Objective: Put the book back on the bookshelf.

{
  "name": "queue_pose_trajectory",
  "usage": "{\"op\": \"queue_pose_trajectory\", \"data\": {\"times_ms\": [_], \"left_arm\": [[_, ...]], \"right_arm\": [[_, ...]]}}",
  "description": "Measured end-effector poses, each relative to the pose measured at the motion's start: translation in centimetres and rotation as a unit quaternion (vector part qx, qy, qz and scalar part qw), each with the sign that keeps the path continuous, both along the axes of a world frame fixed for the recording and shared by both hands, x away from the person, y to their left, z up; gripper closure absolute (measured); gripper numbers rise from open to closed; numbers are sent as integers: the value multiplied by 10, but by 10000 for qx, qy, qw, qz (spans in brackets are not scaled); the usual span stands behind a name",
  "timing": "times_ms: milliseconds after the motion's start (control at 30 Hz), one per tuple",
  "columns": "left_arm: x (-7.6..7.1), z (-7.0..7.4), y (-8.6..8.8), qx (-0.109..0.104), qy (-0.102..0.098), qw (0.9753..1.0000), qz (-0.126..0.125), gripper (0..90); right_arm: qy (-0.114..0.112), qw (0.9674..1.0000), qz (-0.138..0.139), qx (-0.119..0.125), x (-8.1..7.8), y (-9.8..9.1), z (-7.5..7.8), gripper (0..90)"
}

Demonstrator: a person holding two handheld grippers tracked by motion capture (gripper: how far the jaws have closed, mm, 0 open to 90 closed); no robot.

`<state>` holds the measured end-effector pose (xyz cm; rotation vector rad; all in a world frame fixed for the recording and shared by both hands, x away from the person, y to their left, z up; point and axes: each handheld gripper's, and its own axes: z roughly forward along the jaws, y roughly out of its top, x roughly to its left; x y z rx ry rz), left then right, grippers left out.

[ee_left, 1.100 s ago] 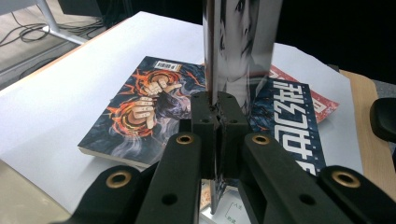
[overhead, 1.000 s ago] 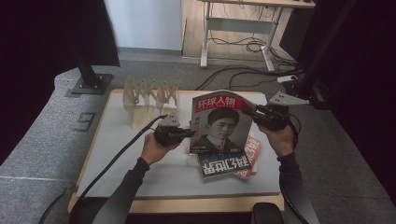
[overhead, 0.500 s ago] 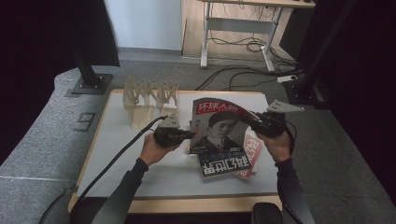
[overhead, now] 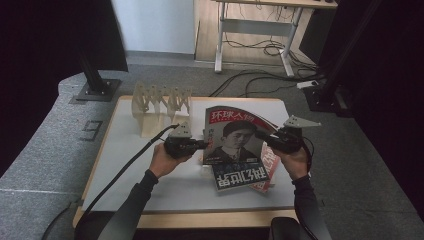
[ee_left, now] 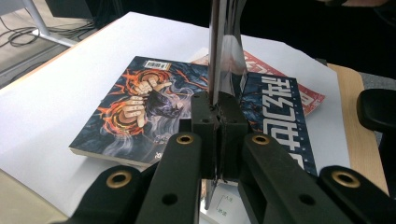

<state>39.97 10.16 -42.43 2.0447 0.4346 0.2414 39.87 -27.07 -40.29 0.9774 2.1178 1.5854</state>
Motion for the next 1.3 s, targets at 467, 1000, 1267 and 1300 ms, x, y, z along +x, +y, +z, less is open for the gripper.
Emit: {"op": "queue_pose_trajectory", "data": {"times_ms": [467, 1000, 1267, 1300], "left_arm": [[-3, 2, 0, 59, -25, 10000, -57, 871], [-3, 12, -10, 221, -94, 9996, -158, 754], [1, 27, -20, 256, -78, 9996, -96, 745], [2, 28, -20, 255, -60, 9996, -96, 744]], "right_arm": [[22, 9999, -142, 91, -12, -6, -21, 715], [-164, 9995, -123, 238, -25, -4, -21, 774], [-184, 9993, -127, 290, -26, -4, -21, 795], [-190, 9993, -122, 303, -27, -5, -22, 797]]}}
